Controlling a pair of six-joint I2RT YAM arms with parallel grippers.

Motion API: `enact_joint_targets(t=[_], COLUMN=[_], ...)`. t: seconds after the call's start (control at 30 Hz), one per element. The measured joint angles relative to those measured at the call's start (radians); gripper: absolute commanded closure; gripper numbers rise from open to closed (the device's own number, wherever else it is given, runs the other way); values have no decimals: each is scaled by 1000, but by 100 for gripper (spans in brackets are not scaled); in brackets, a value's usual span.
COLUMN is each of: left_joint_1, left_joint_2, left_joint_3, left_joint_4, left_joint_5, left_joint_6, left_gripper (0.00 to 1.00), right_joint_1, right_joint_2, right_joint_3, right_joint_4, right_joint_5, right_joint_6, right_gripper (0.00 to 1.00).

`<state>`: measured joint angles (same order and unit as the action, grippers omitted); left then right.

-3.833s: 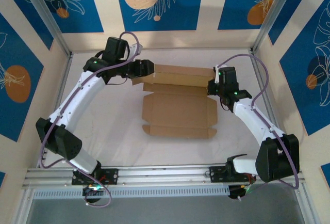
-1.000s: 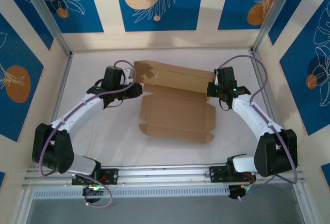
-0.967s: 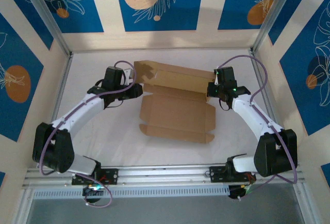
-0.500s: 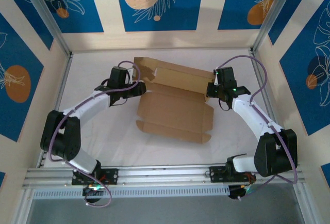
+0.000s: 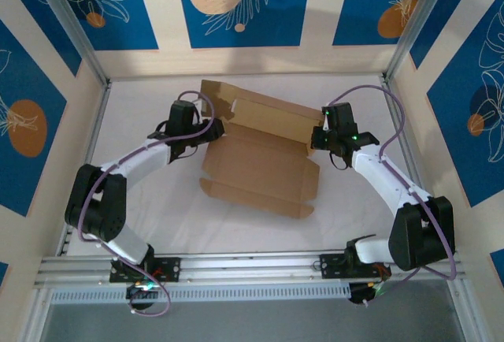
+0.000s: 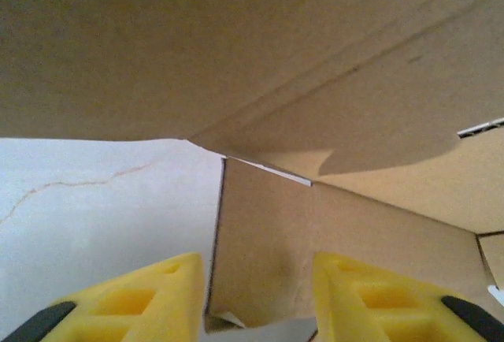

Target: Fold the paper box

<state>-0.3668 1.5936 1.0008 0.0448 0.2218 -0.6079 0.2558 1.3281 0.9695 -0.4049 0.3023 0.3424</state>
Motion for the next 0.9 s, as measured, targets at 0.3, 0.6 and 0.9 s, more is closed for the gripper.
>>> enact_joint_targets(t=[0.3, 0.6, 0.9], left_joint_1=[-8, -42, -111], left_joint_2=[-23, -42, -45], left_joint_3=[-65, -77, -76], left_joint_4=[134, 152, 153], left_joint_5=[-59, -116, -126], left_joint_6=[-31, 62, 167], left_gripper=[82, 81, 72], right_joint_1=[0, 4, 4], right_joint_2=[8, 18, 37], right_joint_3=[0, 0, 0], right_joint_4=[0, 0, -6], right_joint_5=[-17, -22, -22], right_joint_6=[28, 39, 42], right_gripper=[100, 100, 100])
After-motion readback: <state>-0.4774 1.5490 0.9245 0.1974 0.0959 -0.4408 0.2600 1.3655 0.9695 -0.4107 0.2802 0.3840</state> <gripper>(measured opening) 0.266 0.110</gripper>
